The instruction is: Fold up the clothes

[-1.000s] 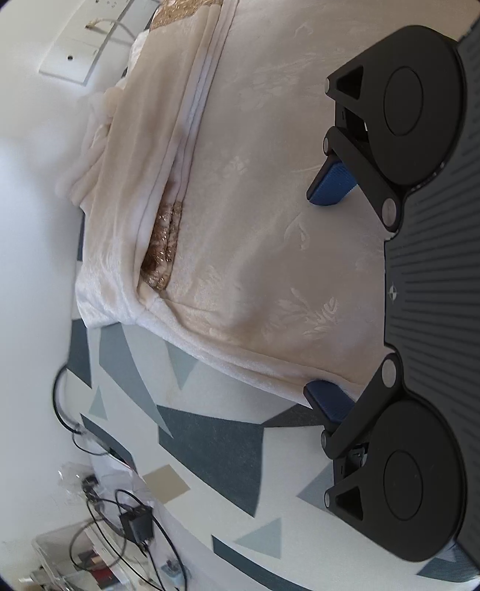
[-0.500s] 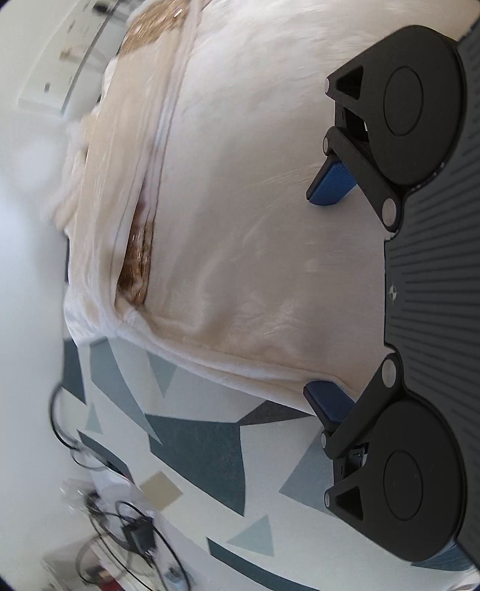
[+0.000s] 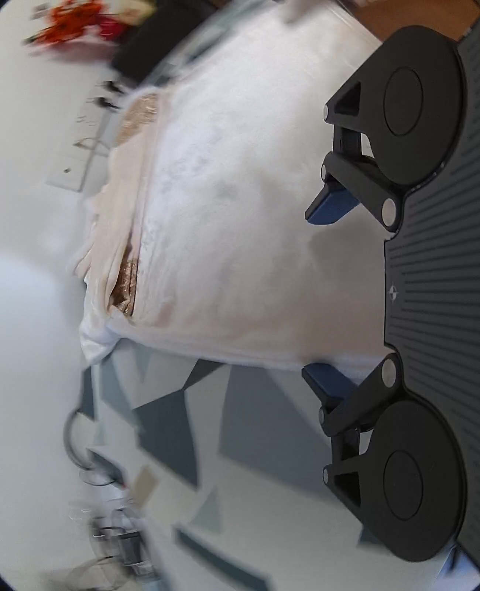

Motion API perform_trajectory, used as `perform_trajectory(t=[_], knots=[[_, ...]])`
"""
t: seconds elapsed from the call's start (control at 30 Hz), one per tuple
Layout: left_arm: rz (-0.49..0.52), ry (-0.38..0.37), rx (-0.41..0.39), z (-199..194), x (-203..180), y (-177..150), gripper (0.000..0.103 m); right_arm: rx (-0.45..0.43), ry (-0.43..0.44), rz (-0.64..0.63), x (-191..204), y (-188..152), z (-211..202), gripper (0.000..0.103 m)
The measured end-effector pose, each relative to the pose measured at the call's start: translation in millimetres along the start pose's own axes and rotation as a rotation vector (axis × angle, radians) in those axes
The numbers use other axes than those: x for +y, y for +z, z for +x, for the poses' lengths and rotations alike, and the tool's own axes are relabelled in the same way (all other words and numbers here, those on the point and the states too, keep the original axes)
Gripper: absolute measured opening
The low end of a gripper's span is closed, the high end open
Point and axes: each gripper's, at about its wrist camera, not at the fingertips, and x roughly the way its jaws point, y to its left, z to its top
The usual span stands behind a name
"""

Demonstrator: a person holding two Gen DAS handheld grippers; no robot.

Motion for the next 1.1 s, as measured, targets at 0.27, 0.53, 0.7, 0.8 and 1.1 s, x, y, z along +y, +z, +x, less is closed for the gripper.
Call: perform_trajectory(t=[0.27, 0.53, 0.7, 0.8, 1.1], knots=[[-0.021, 0.088, 0.024, 0, 11, -8, 0.093, -0.016, 0.005, -0.085, 30, -5, 16, 0.098], [-0.025, 0.125, 0.024, 11, 5, -4, 0.103, 0.005, -0.036, -0.200, 43, -6, 26, 0.101], [-0.053, 0.146, 0.014, 14, 5, -2, 0.102, -0.017, -0.046, -0.250, 46, -5, 31, 0.102], [-0.026, 0.124, -0.006, 7, -3, -4, 0.080, -0.004, -0.010, -0.300, 52, -8, 31, 0.082], [-0.004, 0.047, 0.008, -3, -7, -6, 0.044, 0.044, 0.043, -0.320, 67, -12, 16, 0.056]])
